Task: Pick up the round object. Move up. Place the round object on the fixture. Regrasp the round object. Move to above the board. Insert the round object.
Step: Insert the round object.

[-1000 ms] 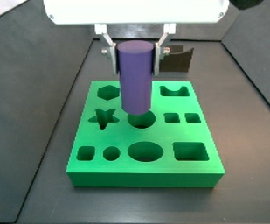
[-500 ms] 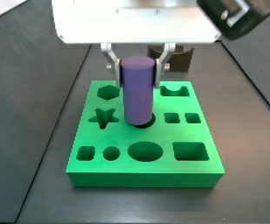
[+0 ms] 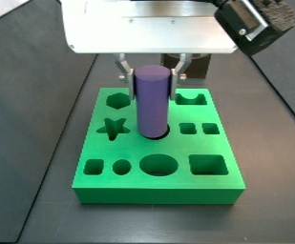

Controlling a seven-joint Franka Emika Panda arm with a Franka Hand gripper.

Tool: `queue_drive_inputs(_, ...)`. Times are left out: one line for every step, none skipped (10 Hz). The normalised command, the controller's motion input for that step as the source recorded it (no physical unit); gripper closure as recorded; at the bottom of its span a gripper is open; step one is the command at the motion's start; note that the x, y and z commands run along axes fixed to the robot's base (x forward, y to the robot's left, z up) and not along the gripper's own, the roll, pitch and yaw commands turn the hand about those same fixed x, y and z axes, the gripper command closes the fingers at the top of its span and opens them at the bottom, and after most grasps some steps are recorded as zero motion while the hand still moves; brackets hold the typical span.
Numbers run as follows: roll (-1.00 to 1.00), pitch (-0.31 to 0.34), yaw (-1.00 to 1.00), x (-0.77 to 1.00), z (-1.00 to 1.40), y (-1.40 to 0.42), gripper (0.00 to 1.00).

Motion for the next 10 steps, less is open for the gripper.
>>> queue_drive_inputs(0.14,0.0,0.01,0.27,-0.32,0.0,1.0)
queue_drive_inputs(0.18,0.0,0.03,0.21,-0.45,0.0,1.0)
queue_drive_inputs(0.35,0.0,0.05,0.07,-0.65,0.0,1.0)
queue_drive_inputs(0.4,-0.01,0.13,0.0,-0.56,-0.01,1.0)
queue_drive_inputs(0.45,-0.024,0.24,-0.1,-0.48,0.0,1.0)
queue_drive_inputs(0.43,-0.039,0.29,-0.16,-0.53,-0.01,1.0)
queue_drive_inputs(0.38,-0.023,0.27,-0.17,-0.62,-0.08,1.0)
queue_drive_inputs(0.32,0.0,0.17,0.0,-0.72,-0.12,1.0)
queue_drive_inputs(0.0,-0.011,0.0,0.0,0.0,0.0,1.0)
queue_drive_inputs(0.0,0.0,0.0,0.0,0.0,0.0,1.0)
